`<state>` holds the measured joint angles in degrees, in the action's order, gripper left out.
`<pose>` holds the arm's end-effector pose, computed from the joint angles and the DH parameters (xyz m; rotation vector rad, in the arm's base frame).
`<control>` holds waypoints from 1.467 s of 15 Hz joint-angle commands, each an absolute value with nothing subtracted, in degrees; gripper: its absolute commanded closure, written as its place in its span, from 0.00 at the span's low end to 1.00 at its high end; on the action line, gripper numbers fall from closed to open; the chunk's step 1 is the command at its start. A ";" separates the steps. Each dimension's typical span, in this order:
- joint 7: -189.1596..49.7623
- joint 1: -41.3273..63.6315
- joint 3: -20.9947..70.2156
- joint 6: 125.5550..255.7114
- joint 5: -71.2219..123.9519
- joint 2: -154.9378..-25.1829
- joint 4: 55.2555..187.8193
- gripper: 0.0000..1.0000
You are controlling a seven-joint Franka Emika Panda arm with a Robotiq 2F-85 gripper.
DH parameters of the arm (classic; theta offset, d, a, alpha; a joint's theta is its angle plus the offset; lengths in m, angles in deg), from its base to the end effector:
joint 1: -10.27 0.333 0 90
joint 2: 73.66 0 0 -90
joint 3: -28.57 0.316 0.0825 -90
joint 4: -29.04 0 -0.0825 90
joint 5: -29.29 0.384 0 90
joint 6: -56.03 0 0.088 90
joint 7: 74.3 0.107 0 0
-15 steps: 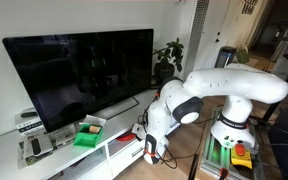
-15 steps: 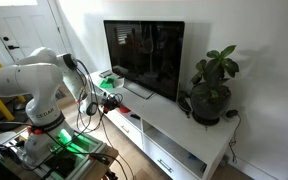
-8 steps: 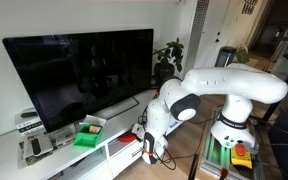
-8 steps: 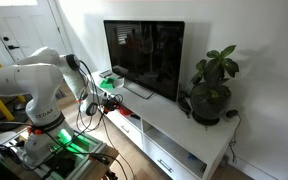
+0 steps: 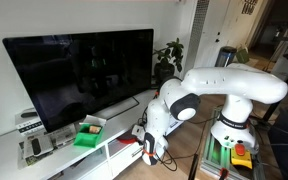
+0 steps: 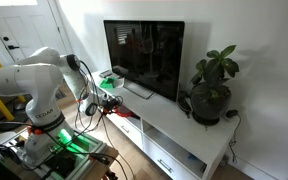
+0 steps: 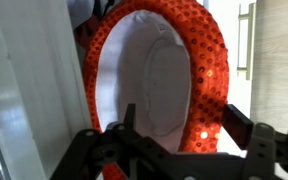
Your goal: Place the orange hat in the middle shelf of the television stand
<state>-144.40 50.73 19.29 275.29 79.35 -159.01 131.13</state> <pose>0.4519 0.1401 -0.1298 2.1001 1.2948 0.5500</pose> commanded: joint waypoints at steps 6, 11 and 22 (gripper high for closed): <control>-131.11 51.14 17.39 264.92 66.61 -159.01 131.04 0.00; -122.72 54.87 13.52 264.78 64.13 -156.90 134.58 0.00; -105.44 58.63 9.98 255.97 55.86 -143.56 149.24 0.00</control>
